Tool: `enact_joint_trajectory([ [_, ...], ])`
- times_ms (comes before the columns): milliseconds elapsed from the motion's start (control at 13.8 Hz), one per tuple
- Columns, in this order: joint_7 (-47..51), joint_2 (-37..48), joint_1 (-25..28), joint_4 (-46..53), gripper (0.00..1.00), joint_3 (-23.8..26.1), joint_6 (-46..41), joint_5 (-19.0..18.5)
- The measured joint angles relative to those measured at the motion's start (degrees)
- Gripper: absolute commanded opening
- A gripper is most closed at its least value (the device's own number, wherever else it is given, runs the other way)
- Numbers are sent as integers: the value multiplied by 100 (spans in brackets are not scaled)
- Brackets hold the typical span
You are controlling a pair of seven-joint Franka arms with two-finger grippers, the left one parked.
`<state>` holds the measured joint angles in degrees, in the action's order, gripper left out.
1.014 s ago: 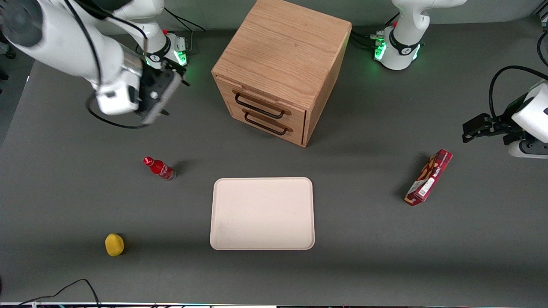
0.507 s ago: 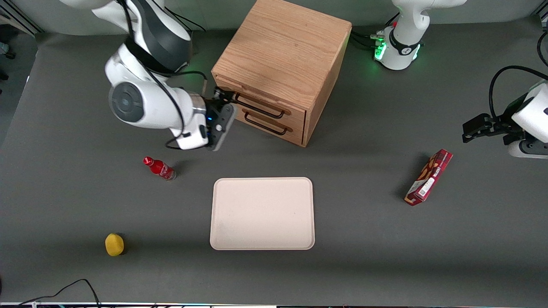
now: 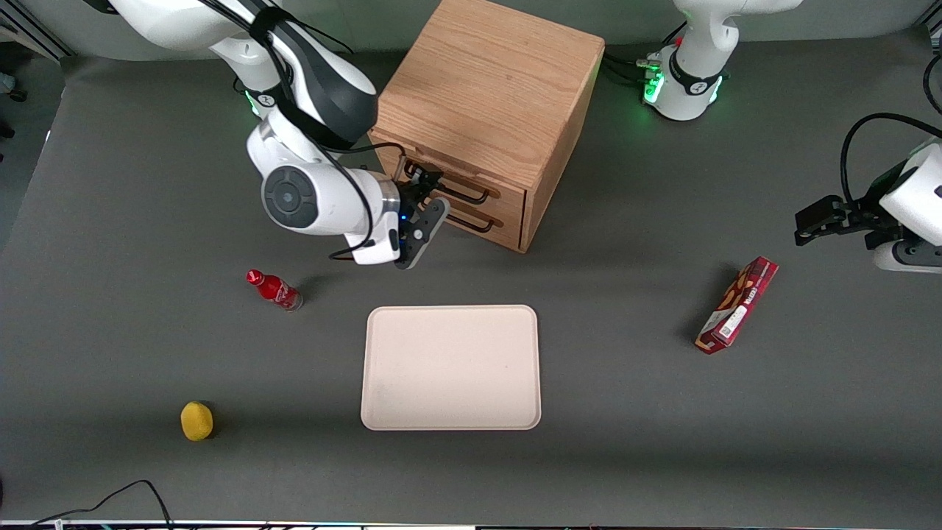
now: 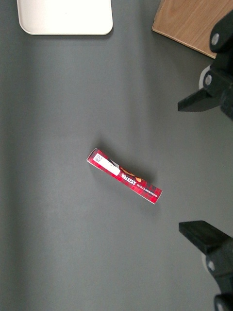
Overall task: Open upper drawer
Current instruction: 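Hook the right gripper onto the upper drawer's black handle, then pull the upper drawer outward from the cabinet with the right gripper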
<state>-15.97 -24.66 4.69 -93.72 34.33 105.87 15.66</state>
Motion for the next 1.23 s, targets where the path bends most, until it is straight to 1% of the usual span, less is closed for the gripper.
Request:
enact_joint_trajectory([
  [435, 187, -7, 8, -394, 100, 159, 399, -46],
  [797, 218, -120, -46, -412, 100, 161, 558, -632],
  [1014, 218, -369, -132, 3, 100, 120, 523, -818],
  [1232, 219, -649, -164, 657, 100, 26, 62, -1017],
])
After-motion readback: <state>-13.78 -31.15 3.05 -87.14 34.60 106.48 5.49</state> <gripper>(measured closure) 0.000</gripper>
